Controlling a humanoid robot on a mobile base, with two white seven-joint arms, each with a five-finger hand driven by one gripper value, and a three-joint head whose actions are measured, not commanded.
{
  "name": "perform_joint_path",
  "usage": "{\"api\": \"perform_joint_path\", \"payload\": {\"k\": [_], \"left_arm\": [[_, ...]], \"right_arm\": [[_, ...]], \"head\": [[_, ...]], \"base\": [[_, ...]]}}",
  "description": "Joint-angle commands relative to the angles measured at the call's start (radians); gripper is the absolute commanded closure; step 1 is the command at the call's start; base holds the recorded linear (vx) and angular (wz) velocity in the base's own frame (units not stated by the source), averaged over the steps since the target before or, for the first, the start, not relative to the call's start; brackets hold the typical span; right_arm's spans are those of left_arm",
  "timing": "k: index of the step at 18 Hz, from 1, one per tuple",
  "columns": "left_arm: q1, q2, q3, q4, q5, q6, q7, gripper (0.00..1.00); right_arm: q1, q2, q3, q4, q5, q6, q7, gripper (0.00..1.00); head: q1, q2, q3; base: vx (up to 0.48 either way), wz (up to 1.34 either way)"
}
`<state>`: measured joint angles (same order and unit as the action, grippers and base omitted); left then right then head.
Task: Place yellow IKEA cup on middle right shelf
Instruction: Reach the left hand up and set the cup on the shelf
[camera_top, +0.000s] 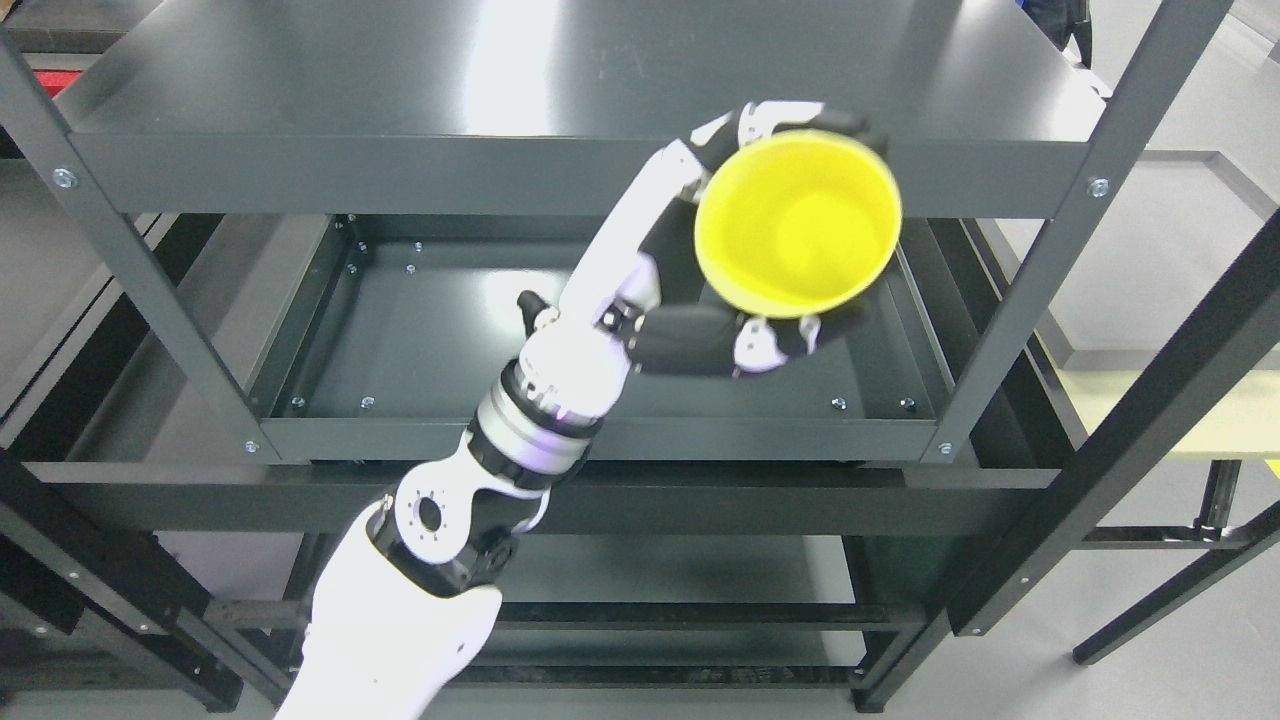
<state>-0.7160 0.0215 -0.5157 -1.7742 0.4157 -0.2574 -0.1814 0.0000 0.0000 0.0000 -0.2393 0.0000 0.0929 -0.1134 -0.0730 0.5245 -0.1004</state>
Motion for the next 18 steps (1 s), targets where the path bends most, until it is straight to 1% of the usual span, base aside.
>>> {"api": "perform_joint_path", "payload": {"k": [1, 4, 7, 9, 10, 11, 13, 18], "left_arm": [[-0.19, -0.004, 0.003, 0.001, 0.017, 0.139, 0.158, 1.0], [-0.278, -0.004, 0.087, 0.002, 0.035, 0.343, 0.299, 1.0], [-0.327, -0.004, 0.158, 0.021, 0.041, 0.599, 0.423, 1.0], [-0.342, -0.004, 0.206, 0.06, 0.04, 0.746, 0.451, 1.0], [-0.347, -0.004, 0.221, 0.087, 0.038, 0.8, 0.451, 1.0], [-0.347, -0.004, 0.232, 0.113, 0.035, 0.838, 0.451, 1.0], [-0.347, -0.004, 0.255, 0.143, 0.029, 0.871, 0.451, 1.0], [-0.349, -0.004, 0.299, 0.156, 0.029, 0.9, 0.453, 1.0]], "right_arm": [[0.014, -0.017, 0.017, 0.0, -0.025, 0.001, -0.003, 0.01], [0.014, -0.017, 0.017, 0.0, -0.025, 0.001, -0.003, 0.01], [0.014, -0.017, 0.017, 0.0, -0.025, 0.001, -0.003, 0.01], [0.014, -0.017, 0.017, 0.0, -0.025, 0.001, -0.003, 0.01], [0.014, -0.017, 0.017, 0.0, -0.025, 0.001, -0.003, 0.01], [0.014, -0.017, 0.017, 0.0, -0.025, 0.001, -0.003, 0.01], [0.014, -0.017, 0.017, 0.0, -0.025, 0.001, -0.003, 0.01], [0.014, -0.017, 0.017, 0.0, -0.025, 0.001, -0.003, 0.01]], "head": [[0.0, 0.0, 0.0], [0.0, 0.0, 0.0], [0.0, 0.0, 0.0], [0.0, 0.0, 0.0], [0.0, 0.0, 0.0], [0.0, 0.0, 0.0], [0.0, 0.0, 0.0], [0.0, 0.0, 0.0]], "base": [[0.021, -0.03], [0.0, 0.0], [-0.007, 0.01], [0.0, 0.0], [0.0, 0.0], [0.0, 0.0], [0.0, 0.0], [0.0, 0.0]]}}
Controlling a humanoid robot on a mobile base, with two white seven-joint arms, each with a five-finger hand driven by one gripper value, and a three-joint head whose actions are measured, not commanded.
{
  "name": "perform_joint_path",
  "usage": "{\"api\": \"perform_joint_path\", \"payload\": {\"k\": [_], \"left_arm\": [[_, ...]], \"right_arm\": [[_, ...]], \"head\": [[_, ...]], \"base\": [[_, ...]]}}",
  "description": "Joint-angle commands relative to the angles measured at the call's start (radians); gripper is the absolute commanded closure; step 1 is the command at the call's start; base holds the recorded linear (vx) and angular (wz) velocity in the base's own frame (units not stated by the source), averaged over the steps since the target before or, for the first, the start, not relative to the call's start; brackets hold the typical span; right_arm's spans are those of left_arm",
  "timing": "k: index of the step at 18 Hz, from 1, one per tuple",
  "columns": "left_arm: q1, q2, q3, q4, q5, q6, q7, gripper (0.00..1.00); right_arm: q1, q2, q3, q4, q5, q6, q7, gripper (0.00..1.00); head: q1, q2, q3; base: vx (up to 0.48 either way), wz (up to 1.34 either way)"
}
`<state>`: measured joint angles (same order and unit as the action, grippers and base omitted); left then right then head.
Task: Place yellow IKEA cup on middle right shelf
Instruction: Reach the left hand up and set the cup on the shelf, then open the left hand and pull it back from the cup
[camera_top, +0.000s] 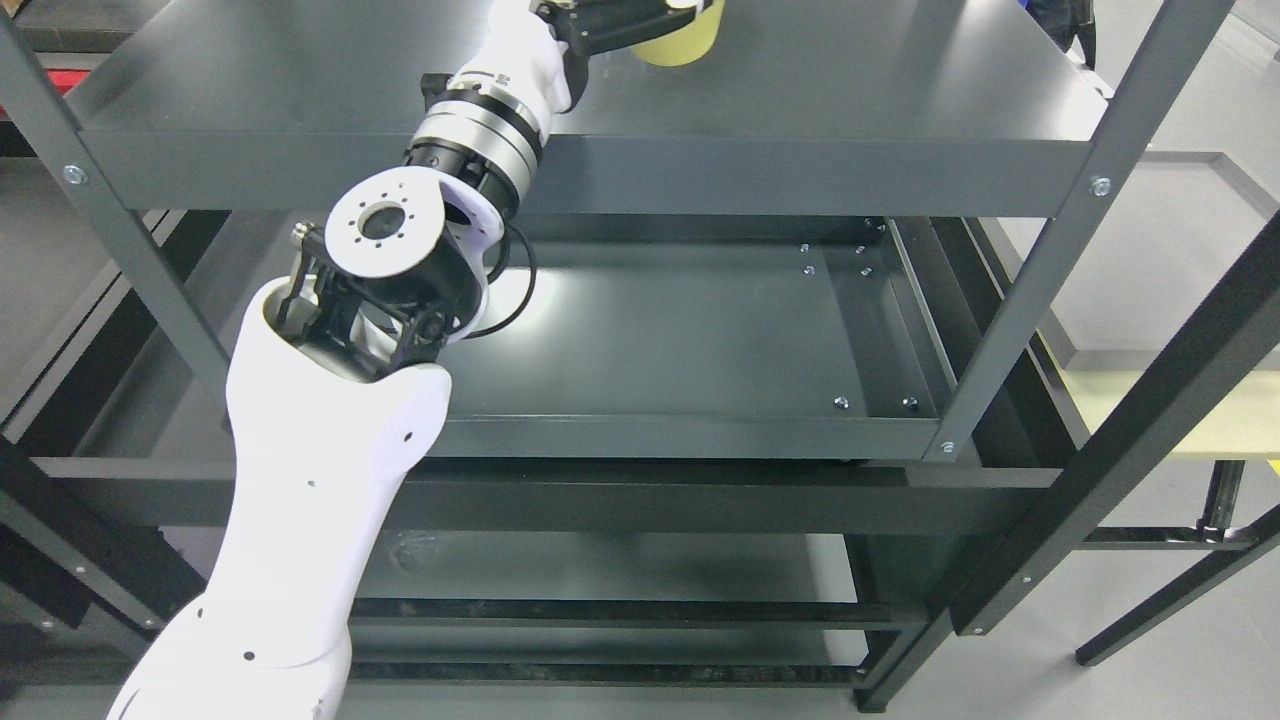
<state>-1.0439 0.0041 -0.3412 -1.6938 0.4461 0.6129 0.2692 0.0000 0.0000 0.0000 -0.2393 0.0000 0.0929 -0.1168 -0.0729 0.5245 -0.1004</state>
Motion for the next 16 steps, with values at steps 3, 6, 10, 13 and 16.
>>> {"api": "perform_joint_path", "payload": {"k": [3, 6, 10, 13, 16], "left_arm": [[-0.019, 0.013, 0.143, 0.075, -0.003, 0.054, 0.002, 0.97], [-0.019, 0.013, 0.136, 0.077, -0.004, 0.099, -0.008, 0.68], [-0.019, 0.013, 0.126, 0.077, 0.0, 0.126, -0.103, 0.17], [-0.019, 0.013, 0.131, 0.066, 0.0, 0.123, -0.131, 0.02], [-0.021, 0.013, 0.159, 0.028, -0.001, 0.12, -0.131, 0.01]], "right_arm": [[0.014, -0.017, 0.017, 0.0, -0.025, 0.001, 0.0, 0.01], [0.014, -0.017, 0.017, 0.0, -0.025, 0.001, 0.0, 0.01], [0.014, -0.017, 0.017, 0.0, -0.025, 0.001, 0.0, 0.01], [0.014, -0.017, 0.017, 0.0, -0.025, 0.001, 0.0, 0.01], [0.014, -0.017, 0.017, 0.0, -0.025, 0.001, 0.0, 0.01]], "head": [[0.0, 0.0, 0.0], [0.0, 0.0, 0.0], [0.0, 0.0, 0.0], [0.0, 0.0, 0.0], [0.0, 0.0, 0.0]], "base": [[0.0, 0.0], [0.0, 0.0], [0.0, 0.0], [0.0, 0.0], [0.0, 0.0]]}}
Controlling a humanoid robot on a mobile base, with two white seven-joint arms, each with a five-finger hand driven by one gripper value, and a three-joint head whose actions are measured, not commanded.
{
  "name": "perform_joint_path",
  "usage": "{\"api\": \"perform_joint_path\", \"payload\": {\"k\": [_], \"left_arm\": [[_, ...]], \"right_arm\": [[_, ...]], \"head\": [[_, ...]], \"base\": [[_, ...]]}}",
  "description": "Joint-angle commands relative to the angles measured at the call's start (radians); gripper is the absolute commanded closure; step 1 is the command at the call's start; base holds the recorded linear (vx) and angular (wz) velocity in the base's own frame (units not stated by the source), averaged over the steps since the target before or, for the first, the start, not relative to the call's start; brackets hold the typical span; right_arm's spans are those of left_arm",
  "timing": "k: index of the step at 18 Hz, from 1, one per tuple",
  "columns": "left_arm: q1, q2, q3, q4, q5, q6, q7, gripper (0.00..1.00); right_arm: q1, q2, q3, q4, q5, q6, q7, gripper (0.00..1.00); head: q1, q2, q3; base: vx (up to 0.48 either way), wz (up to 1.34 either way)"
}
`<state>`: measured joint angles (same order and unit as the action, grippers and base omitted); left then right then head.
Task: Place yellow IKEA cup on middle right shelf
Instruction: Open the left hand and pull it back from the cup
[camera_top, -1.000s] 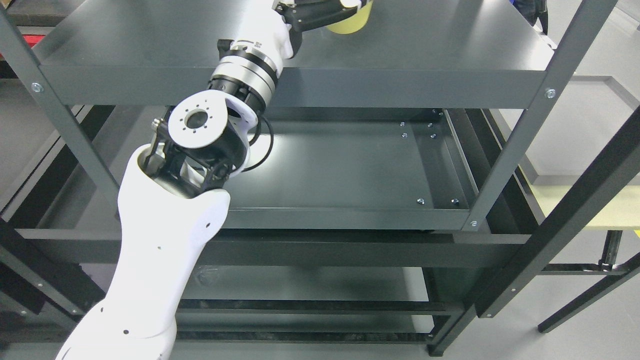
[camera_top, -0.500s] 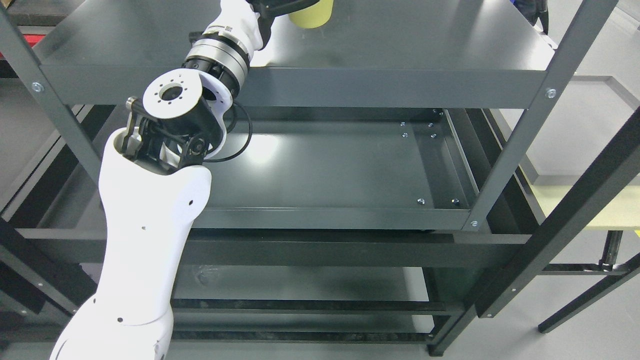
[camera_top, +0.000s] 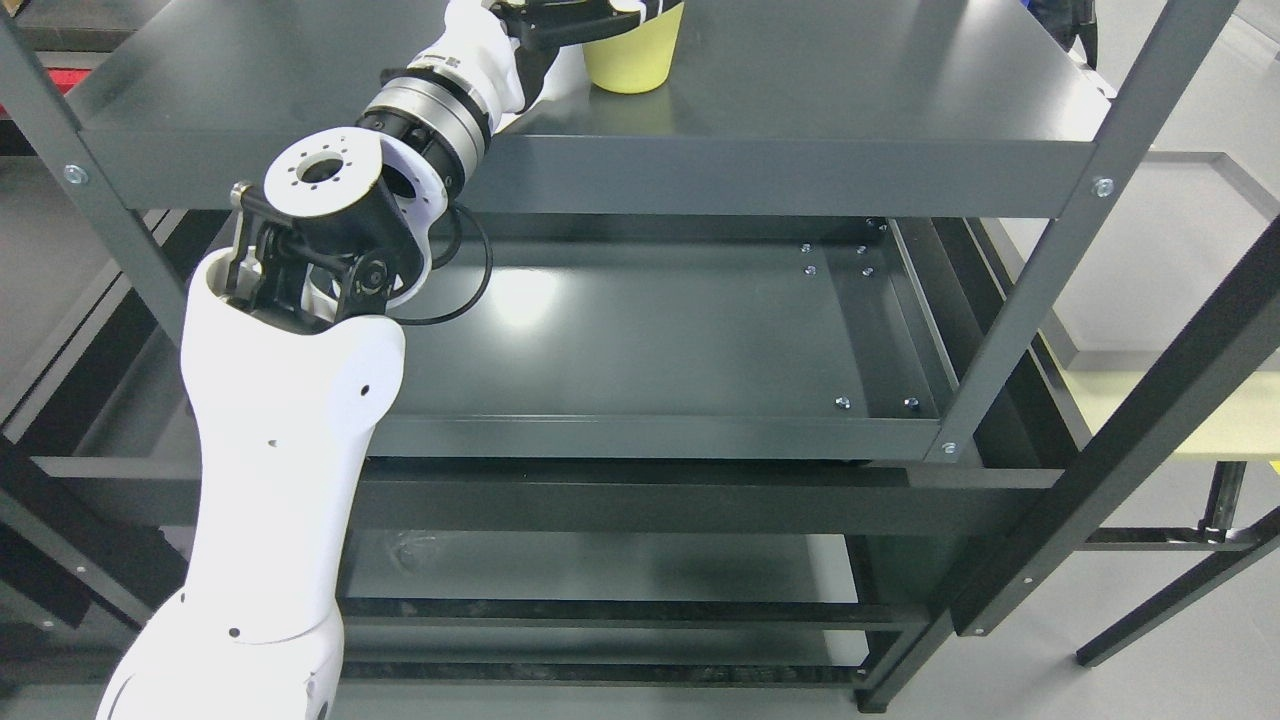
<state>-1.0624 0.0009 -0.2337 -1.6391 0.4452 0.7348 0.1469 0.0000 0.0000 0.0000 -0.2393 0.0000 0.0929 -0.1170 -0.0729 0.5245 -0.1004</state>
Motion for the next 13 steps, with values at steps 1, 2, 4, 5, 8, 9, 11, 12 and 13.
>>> {"api": "perform_joint_path", "payload": {"k": [1, 2, 4, 5, 8, 9, 11, 12, 13], "left_arm": [[-0.002, 0.017, 0.062, -0.039, 0.0, -0.002, -0.009, 0.01], [-0.005, 0.017, 0.077, -0.059, 0.0, 0.0, -0.009, 0.01], [-0.017, 0.017, 0.106, -0.087, 0.0, 0.0, -0.01, 0.01], [-0.021, 0.017, 0.122, -0.102, 0.0, 0.002, -0.019, 0.01], [-0.053, 0.017, 0.189, -0.136, -0.002, 0.002, -0.125, 0.01], [-0.063, 0.017, 0.21, -0.136, -0.002, 0.002, -0.165, 0.01], [-0.067, 0.017, 0.247, -0.136, -0.002, 0.002, -0.303, 0.03], [-0.068, 0.017, 0.281, -0.136, -0.002, 0.0, -0.423, 0.03], [-0.068, 0.017, 0.31, -0.136, -0.002, -0.002, -0.531, 0.04]], "right_arm": [[0.014, -0.017, 0.017, 0.0, -0.025, 0.001, 0.0, 0.0], [0.014, -0.017, 0.017, 0.0, -0.025, 0.001, 0.0, 0.01], [0.014, -0.017, 0.017, 0.0, -0.025, 0.001, 0.0, 0.01], [0.014, -0.017, 0.017, 0.0, -0.025, 0.001, 0.0, 0.01], [0.014, -0.017, 0.017, 0.0, -0.025, 0.001, 0.0, 0.01], [0.014, -0.017, 0.017, 0.0, -0.025, 0.001, 0.0, 0.0], [0.014, -0.017, 0.017, 0.0, -0.025, 0.001, 0.0, 0.01], [0.014, -0.017, 0.017, 0.0, -0.025, 0.001, 0.0, 0.01], [0.014, -0.017, 0.017, 0.0, -0.025, 0.001, 0.0, 0.01]], "head": [[0.0, 0.0, 0.0], [0.0, 0.0, 0.0], [0.0, 0.0, 0.0], [0.0, 0.0, 0.0], [0.0, 0.0, 0.0], [0.0, 0.0, 0.0], [0.0, 0.0, 0.0], [0.0, 0.0, 0.0], [0.0, 0.0, 0.0]], "base": [[0.0, 0.0], [0.0, 0.0], [0.0, 0.0], [0.0, 0.0], [0.0, 0.0], [0.0, 0.0], [0.0, 0.0], [0.0, 0.0], [0.0, 0.0]]}}
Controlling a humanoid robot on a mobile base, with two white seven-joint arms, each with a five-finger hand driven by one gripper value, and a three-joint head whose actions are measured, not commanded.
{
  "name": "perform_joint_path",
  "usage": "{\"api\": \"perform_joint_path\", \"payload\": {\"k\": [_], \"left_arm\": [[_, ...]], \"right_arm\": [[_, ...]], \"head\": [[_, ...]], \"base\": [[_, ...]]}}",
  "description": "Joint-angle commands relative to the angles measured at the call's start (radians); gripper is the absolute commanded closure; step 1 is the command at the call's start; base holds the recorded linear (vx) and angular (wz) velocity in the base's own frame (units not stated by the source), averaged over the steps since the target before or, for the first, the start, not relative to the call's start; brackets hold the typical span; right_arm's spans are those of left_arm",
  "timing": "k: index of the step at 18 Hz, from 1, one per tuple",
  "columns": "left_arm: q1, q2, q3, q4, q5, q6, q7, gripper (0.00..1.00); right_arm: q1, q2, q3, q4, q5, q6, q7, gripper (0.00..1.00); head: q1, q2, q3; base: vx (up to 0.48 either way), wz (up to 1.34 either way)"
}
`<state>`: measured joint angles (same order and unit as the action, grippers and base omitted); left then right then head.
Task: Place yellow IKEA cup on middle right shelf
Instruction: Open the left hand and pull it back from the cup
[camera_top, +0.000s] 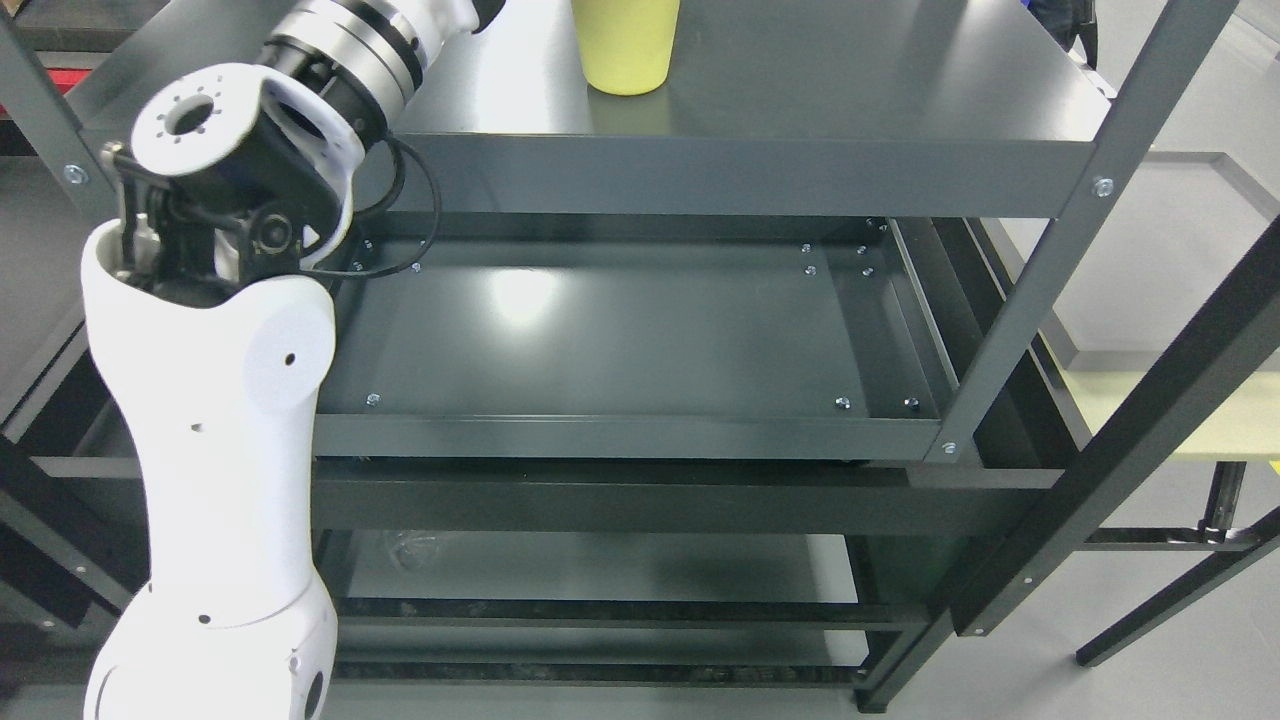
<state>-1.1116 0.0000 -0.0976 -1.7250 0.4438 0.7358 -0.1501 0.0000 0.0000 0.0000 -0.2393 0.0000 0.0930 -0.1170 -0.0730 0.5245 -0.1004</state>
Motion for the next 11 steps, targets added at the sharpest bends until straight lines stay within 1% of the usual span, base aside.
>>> {"api": "perform_joint_path", "payload": {"k": [1, 3, 5, 7, 9, 10, 11], "left_arm": [[-0.021, 0.041, 0.2, -0.05, 0.0, -0.004, -0.331, 0.05], [-0.017, 0.087, 0.219, -0.05, 0.0, -0.004, -0.489, 0.06], [-0.002, 0.126, 0.222, -0.05, 0.001, -0.003, -0.641, 0.11], [0.038, 0.138, 0.205, -0.05, 0.003, -0.003, -0.835, 0.13], [0.093, 0.138, 0.12, -0.05, 0.009, -0.001, -1.023, 0.14], [0.134, 0.138, 0.064, -0.05, 0.009, -0.003, -1.07, 0.14], [0.185, 0.135, 0.005, -0.05, 0.009, -0.004, -1.076, 0.14]], "right_arm": [[0.014, -0.017, 0.017, 0.0, -0.025, 0.001, 0.0, 0.01], [0.014, -0.017, 0.017, 0.0, -0.025, 0.001, 0.0, 0.01], [0.014, -0.017, 0.017, 0.0, -0.025, 0.001, 0.0, 0.01], [0.014, -0.017, 0.017, 0.0, -0.025, 0.001, 0.0, 0.01], [0.014, -0.017, 0.017, 0.0, -0.025, 0.001, 0.0, 0.01], [0.014, -0.017, 0.017, 0.0, -0.025, 0.001, 0.0, 0.01], [0.014, -0.017, 0.017, 0.0, -0.025, 0.001, 0.0, 0.01]], "head": [[0.0, 0.0, 0.0], [0.0, 0.0, 0.0], [0.0, 0.0, 0.0], [0.0, 0.0, 0.0], [0.0, 0.0, 0.0], [0.0, 0.0, 0.0], [0.0, 0.0, 0.0]], "base": [[0.0, 0.0], [0.0, 0.0], [0.0, 0.0], [0.0, 0.0], [0.0, 0.0], [0.0, 0.0], [0.0, 0.0]]}}
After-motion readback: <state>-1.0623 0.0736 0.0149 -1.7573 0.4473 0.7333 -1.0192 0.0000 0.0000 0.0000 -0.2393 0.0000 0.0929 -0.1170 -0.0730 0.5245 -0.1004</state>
